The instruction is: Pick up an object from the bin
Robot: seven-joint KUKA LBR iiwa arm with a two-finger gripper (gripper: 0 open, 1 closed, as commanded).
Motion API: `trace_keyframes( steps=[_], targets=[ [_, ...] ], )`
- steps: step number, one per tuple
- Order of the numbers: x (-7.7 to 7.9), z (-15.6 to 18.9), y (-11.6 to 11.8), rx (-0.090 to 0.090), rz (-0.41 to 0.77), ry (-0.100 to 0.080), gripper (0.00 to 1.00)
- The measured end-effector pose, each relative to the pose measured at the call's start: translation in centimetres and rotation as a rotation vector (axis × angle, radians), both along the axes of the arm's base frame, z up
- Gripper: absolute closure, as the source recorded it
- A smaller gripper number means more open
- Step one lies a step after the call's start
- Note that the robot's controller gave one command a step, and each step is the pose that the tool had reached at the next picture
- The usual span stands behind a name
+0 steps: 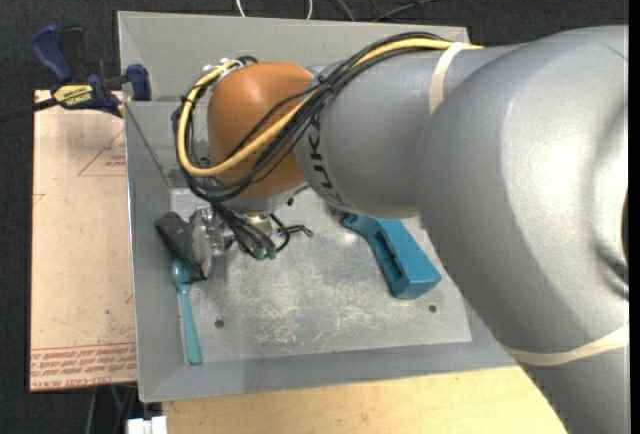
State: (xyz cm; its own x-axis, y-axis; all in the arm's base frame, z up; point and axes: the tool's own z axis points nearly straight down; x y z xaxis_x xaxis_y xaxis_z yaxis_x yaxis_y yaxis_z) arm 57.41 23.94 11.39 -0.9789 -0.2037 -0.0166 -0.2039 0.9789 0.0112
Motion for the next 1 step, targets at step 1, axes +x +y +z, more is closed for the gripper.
trace_keyframes(
  steps=[1],
  targets=[
    [-0.56, 8.11, -0.74, -0.001, 0.016, 0.002, 1.0]
  ],
)
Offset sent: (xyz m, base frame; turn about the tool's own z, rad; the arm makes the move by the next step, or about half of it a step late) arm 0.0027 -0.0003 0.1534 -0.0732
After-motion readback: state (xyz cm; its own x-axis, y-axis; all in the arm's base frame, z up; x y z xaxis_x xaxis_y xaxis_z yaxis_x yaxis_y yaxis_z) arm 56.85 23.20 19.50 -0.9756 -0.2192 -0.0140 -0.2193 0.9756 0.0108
